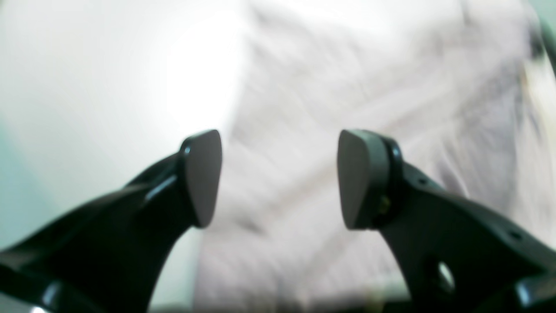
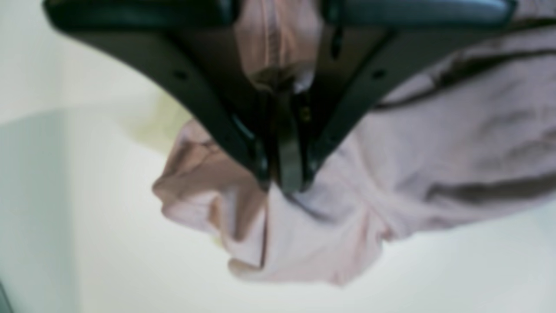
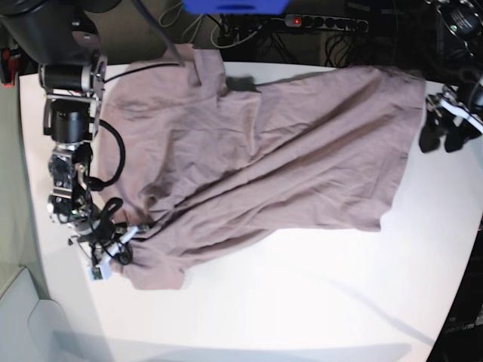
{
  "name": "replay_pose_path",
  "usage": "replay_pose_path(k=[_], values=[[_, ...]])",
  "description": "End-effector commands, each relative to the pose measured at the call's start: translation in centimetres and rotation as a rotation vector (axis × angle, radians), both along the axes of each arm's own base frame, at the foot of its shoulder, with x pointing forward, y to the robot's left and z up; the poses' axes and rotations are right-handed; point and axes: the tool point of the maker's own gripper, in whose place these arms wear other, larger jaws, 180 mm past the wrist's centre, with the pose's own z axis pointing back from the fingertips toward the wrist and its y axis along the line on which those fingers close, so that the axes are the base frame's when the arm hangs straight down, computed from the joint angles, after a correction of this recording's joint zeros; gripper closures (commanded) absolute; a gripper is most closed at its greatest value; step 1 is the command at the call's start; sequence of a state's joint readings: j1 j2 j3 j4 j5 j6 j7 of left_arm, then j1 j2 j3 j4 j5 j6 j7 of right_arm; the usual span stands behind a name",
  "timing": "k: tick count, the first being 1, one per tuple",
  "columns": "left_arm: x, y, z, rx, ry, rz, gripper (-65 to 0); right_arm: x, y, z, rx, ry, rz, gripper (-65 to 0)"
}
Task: Layout the t-shirt on the table in an organized manner, then fold the t-shirt properly
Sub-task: 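Reach the left gripper to the shirt edge and grasp it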
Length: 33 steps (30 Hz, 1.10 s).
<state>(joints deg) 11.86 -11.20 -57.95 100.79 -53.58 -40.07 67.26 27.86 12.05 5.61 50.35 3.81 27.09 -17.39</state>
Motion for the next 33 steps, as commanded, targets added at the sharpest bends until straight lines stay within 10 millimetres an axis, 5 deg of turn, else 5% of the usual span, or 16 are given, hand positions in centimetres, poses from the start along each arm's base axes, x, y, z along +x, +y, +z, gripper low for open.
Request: replay_pose_path(k=[1,7,14,24,33], values=[[1.4,1.0,1.0,0.001,-0.041,0.017,-40.8,1.2,-0.5,2.1,0.007,-0.065,-0.012,0.0],[8.5,1.6,-1.9,-0.038,0.036,0.023,-40.9,0.0,-0.5,0.6,0.006,-0.033,-0.012,0.0],[15.1,-1.4,-3.8,0.007,0.058,-0.038,-40.9,-1.2,-0.2,2.1,-0.047,-0.065,0.013,0.0],[15.9,-3.9,-9.1,-0.119,0.111,-0.043,-40.9,-1.6,-0.1,2.9,-0.079,-0.041,0.022,0.0],[15.4,-4.2,-10.2,-0.137,0.136,-0.043,-40.8,-2.1,-0.1,2.3,-0.080,-0.027,0.023,0.0]])
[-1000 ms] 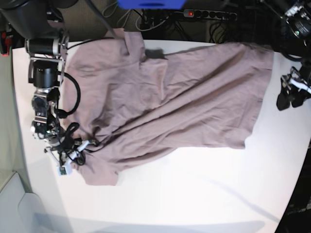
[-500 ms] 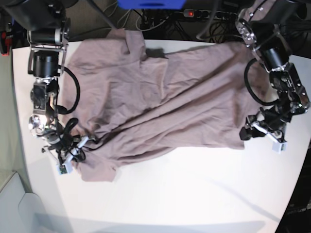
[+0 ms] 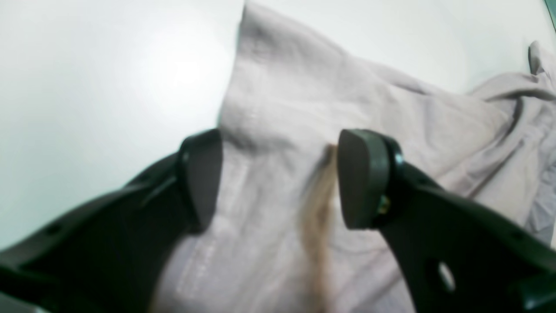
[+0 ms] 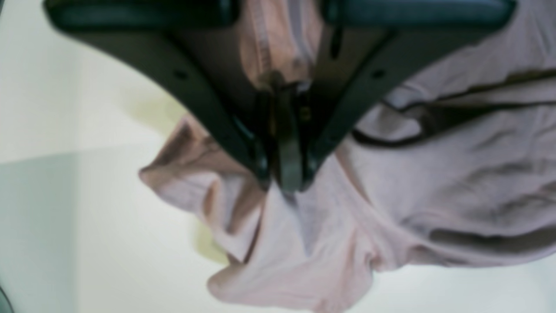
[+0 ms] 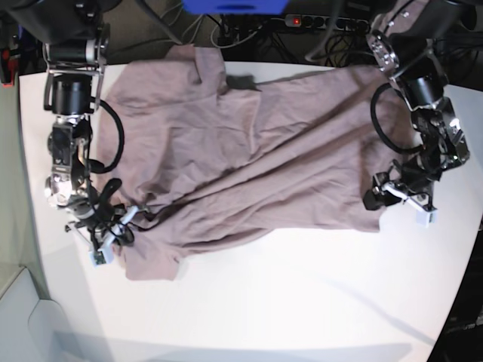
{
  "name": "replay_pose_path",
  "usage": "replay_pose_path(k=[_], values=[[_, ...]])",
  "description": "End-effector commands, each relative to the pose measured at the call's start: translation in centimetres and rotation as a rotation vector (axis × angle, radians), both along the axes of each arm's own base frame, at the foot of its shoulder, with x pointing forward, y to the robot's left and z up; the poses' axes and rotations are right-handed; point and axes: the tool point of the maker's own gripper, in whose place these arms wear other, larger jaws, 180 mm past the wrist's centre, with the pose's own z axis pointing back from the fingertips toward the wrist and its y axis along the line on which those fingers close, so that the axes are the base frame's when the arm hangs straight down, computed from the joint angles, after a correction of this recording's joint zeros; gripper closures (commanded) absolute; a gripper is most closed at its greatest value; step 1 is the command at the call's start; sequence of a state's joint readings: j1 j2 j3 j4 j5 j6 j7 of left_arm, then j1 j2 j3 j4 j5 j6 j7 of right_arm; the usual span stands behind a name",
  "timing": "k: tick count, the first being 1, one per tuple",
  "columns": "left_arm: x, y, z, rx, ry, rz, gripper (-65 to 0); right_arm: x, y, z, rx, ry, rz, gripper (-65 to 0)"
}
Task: Layout the t-shirt on the table in an organized manner, then fold the t-shirt properly
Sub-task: 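Reach the left gripper to the shirt edge and grasp it, then lift the grasped edge with the left gripper and fold it over the shirt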
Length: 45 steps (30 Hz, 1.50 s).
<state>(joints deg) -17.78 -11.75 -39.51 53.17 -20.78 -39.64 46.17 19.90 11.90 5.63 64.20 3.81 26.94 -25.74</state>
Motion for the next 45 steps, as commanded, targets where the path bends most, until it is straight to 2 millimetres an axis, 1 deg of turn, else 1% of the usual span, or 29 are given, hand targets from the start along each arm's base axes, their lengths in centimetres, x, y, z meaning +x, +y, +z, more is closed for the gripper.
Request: replay_pose_path(k=[1,3,5,6,7,9,12,13,16,17,20,22,24,26,27,29,31,32,34,36,38,39,41,43,45], values=[[1.2,0.8,1.8,0.008,-0.060,0.010,-40.8,1.4,-0.4,2.4,0.004,-0.073,-0.004,0.0],[1.2,0.5,1.6,0.011,-0.054,-0.001,-40.4,1.4,-0.4,2.3,0.003,-0.069,-0.004,0.0],[1.0,-0.6,1.1,0.024,-0.037,-0.044,-39.6,1.4,-0.4,2.3,0.003,-0.069,-0.004,0.0],[0.7,-1.2,0.7,0.027,-0.026,-0.064,-37.3,1.4,-0.4,2.3,0.003,-0.069,-0.004,0.0],[0.6,-1.7,0.5,0.032,-0.019,-0.082,-33.5,1.3,-0.3,2.3,0.004,-0.067,-0.003,0.0],[0.6,-2.2,0.3,0.037,-0.013,-0.103,-23.1,1.3,-0.3,2.3,0.004,-0.067,-0.003,0.0],[0.5,-2.3,0.2,0.038,-0.005,-0.109,-2.9,1.3,-0.4,2.3,0.003,-0.067,-0.004,0.0],[0.5,-2.3,0.2,0.039,-0.005,-0.111,0.0,1.3,-0.4,2.2,0.003,-0.066,-0.004,0.0],[0.3,-2.1,0.3,0.039,-0.009,-0.105,-1.7,1.0,-0.4,1.8,0.003,-0.056,-0.004,0.0],[0.3,-2.1,0.6,0.041,-0.022,-0.104,-0.7,0.9,-0.4,1.7,0.003,-0.055,-0.004,0.0],[0.5,-2.0,3.1,0.036,-0.111,-0.096,-0.3,0.9,-0.4,1.7,0.003,-0.053,-0.004,0.0],[0.5,-2.2,5.7,0.033,-0.198,-0.096,-0.3,0.9,-0.4,1.7,0.003,-0.053,-0.004,0.0],[0.5,-2.6,9.0,0.041,-0.299,-0.108,-0.3,0.9,-0.4,1.7,0.003,-0.053,-0.004,0.0],[0.0,-3.4,11.9,0.058,-0.386,-0.136,-0.3,0.9,-0.4,1.7,0.003,-0.053,-0.004,0.0],[-0.2,-4.4,13.0,0.069,-0.421,-0.161,-0.3,0.9,-0.4,1.7,0.003,-0.053,-0.004,0.0],[-1.0,-6.9,13.7,0.094,-0.435,-0.226,-0.3,0.9,-0.3,1.7,0.004,-0.053,-0.003,0.0],[-2.4,-9.0,13.3,0.131,-0.416,-0.286,-0.3,0.9,-0.3,1.9,0.005,-0.059,-0.002,0.0],[-3.0,-10.1,12.7,0.138,-0.399,-0.311,-0.3,1.0,-0.2,2.1,0.003,-0.065,-0.001,0.0],[-4.6,-12.1,10.9,0.180,-0.342,-0.371,-0.3,1.1,-0.2,2.4,0.002,-0.073,0.000,0.0],[-6.2,-13.8,8.3,0.235,-0.265,-0.441,-0.3,1.1,-0.2,2.4,0.002,-0.074,0.001,0.0],[-8.3,-15.6,5.3,0.317,-0.174,-0.528,-0.3,1.1,-0.2,2.4,0.002,-0.074,0.001,0.0],[-9.5,-16.1,3.8,0.367,-0.127,-0.570,-0.2,1.1,-0.3,2.4,0.000,-0.074,0.000,0.0],[-11.5,-17.3,1.7,0.446,-0.064,-0.641,-0.2,1.1,-0.3,2.4,-0.001,-0.074,0.000,0.0],[-12.8,-18.3,1.3,0.522,-0.050,-0.691,-0.2,1.1,-0.3,2.4,-0.001,-0.074,0.000,0.0],[-13.5,-19.5,2.1,0.564,-0.092,-0.721,-0.2,1.1,-0.2,2.4,0.002,-0.074,0.001,0.0]])
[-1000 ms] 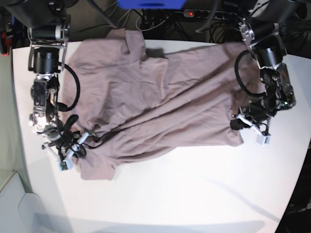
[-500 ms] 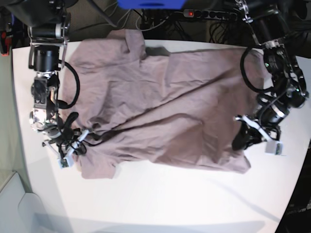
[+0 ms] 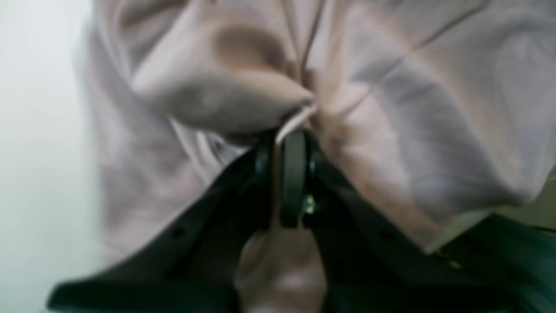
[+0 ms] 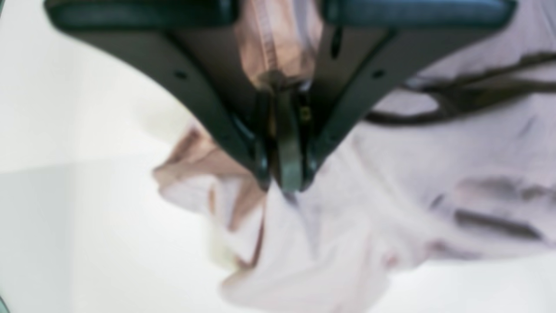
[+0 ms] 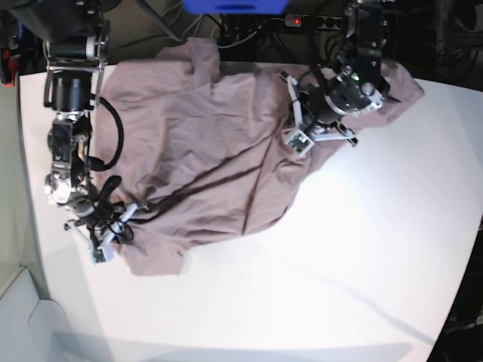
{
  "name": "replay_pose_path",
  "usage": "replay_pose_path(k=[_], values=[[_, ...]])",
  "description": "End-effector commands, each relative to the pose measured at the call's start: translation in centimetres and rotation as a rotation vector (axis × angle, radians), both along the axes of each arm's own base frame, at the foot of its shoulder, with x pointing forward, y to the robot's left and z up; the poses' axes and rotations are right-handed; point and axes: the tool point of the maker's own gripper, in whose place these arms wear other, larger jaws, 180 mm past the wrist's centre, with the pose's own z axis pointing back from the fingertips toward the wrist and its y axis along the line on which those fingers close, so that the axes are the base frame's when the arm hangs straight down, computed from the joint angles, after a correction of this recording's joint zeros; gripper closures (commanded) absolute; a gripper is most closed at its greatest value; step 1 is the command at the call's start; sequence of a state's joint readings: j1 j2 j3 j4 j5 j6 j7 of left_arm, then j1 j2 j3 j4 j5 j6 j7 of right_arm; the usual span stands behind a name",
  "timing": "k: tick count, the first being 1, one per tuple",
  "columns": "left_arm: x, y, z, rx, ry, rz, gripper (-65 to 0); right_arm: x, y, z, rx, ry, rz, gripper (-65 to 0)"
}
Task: Layout the t-shirt on the table in an organized manner, then fold the t-shirt properly
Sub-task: 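Lift the grasped edge with the left gripper and fold it over the shirt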
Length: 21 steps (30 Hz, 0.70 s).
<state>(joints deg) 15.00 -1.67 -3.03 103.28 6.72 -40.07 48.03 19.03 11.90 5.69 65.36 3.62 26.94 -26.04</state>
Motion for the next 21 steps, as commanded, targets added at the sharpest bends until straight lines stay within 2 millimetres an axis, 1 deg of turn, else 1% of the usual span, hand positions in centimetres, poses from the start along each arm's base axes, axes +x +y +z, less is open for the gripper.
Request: replay_pose_path(k=[1,5,7,11,14,17,19,21], values=[[0.8,-1.4,2.1,-0.037,-0.083,-0.025,-0.2,1.5,-0.1,2.5,0.011,-0.075,-0.001,0.0],[0.6,-3.6,4.7,0.000,-0.186,-0.113,-0.2,1.5,0.1,2.4,0.016,-0.076,0.000,0.0],[0.7,-4.1,5.4,0.030,-0.220,-0.139,-0.1,1.5,0.1,2.4,0.016,-0.076,0.000,0.0],[0.7,-6.0,6.4,0.070,-0.270,-0.214,-0.1,1.5,0.1,2.4,0.016,-0.076,0.000,0.0],[0.4,-7.7,6.5,0.109,-0.295,-0.286,-0.3,1.4,0.0,2.4,0.015,-0.074,0.001,0.0],[-0.4,-9.3,6.4,0.165,-0.318,-0.361,-0.3,1.4,-0.1,2.4,0.013,-0.074,0.001,0.0],[-1.0,-10.0,6.2,0.206,-0.330,-0.404,-0.3,1.4,-0.1,2.4,0.012,-0.074,0.000,0.0],[-1.3,-10.3,6.2,0.231,-0.339,-0.427,-0.3,1.4,-0.1,2.4,0.012,-0.074,0.000,0.0]])
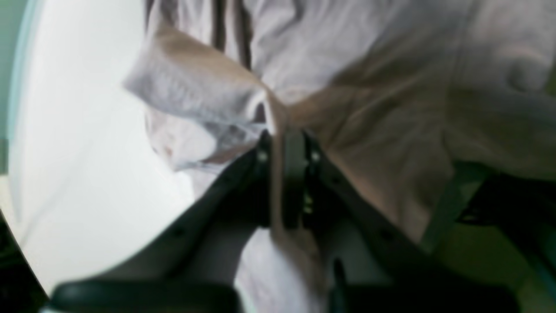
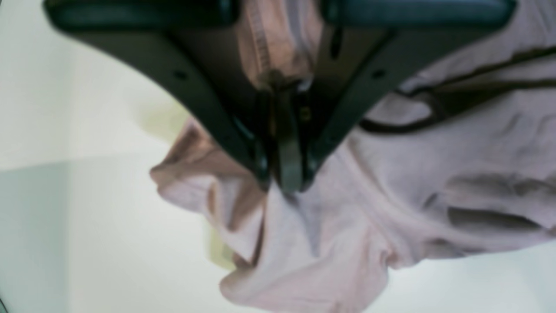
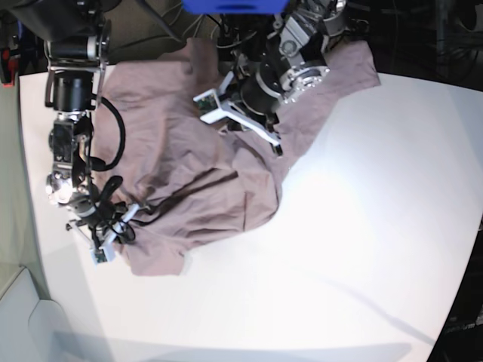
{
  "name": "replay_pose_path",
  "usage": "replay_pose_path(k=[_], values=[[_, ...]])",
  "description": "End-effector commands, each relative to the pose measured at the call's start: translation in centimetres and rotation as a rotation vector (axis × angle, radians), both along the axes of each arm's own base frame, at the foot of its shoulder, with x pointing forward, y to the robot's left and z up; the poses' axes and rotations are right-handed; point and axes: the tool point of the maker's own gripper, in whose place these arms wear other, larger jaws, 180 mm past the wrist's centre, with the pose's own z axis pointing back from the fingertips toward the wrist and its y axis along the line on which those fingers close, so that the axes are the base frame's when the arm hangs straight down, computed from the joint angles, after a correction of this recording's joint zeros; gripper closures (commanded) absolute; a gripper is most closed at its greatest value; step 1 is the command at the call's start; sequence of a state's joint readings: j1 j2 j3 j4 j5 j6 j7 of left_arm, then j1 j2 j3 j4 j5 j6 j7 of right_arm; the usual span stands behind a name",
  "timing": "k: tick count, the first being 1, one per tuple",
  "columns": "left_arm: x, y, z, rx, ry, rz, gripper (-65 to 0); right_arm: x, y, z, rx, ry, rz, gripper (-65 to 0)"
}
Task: Layout the t-shirt on the table in an organized manner, then fold the t-shirt properly
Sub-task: 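Lift the grasped edge with the left gripper and fold it over the shirt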
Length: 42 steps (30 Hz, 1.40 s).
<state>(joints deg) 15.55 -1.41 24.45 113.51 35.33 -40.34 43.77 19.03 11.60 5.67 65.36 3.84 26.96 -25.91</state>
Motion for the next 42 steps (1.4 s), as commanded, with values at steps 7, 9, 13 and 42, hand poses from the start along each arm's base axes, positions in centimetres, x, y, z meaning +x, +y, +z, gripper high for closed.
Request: replay_pose_path(k=[7,9,13,42], values=[[0.1,-0.4,0.7,-0.002,-0.028,-0.009,-13.3,1.4,-0.4,2.4,0.004,-0.071,-0.002,0.0],[0.1,-0.3,0.6,0.002,-0.028,-0.009,-26.8,1.4,-0.4,2.4,0.004,-0.071,-0.002,0.0],[-0.6,-0.4,0.4,-0.008,-0.012,-0.017,-49.8,1.4,-0.4,2.4,0.004,-0.071,-0.002,0.0],[4.8,5.7,3.3,-0.671,0.192,0.485,-65.0,1.3,-0.3,2.2,0.006,-0.067,-0.002,0.0]])
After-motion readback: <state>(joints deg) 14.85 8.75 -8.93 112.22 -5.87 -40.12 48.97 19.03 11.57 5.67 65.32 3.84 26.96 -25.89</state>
